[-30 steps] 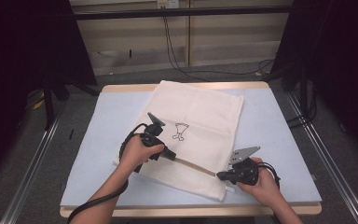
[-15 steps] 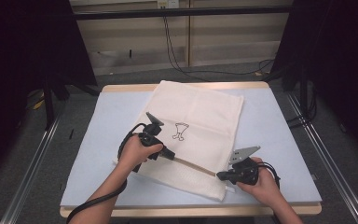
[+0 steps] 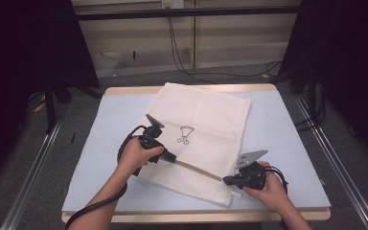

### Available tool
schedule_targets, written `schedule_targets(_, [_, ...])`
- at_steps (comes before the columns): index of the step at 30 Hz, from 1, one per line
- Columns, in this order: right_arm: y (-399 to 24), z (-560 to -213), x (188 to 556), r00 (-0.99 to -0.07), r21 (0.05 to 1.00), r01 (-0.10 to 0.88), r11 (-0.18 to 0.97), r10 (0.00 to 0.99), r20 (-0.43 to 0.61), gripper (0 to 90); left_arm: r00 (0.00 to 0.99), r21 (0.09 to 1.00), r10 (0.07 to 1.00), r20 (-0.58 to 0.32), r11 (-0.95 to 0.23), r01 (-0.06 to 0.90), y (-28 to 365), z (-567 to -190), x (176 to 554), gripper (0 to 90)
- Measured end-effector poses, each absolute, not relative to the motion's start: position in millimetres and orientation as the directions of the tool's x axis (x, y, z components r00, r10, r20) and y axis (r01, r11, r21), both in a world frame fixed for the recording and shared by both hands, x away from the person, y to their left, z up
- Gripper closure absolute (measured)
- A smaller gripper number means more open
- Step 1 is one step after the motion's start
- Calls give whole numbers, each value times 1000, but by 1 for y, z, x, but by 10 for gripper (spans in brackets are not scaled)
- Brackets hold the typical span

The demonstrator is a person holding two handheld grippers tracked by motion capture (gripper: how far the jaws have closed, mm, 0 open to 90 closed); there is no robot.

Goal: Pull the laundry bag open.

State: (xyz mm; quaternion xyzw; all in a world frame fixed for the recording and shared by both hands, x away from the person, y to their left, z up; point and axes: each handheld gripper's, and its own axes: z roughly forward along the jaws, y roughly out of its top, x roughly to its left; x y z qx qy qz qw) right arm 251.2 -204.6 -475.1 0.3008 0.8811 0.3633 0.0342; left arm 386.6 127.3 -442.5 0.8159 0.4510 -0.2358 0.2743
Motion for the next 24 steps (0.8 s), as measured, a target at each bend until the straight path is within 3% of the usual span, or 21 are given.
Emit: schedule_targets(24, [-205, -475, 252, -821, 663, 500, 558, 550, 155, 900, 466, 237, 622, -630, -417, 877, 153, -442, 396, 872])
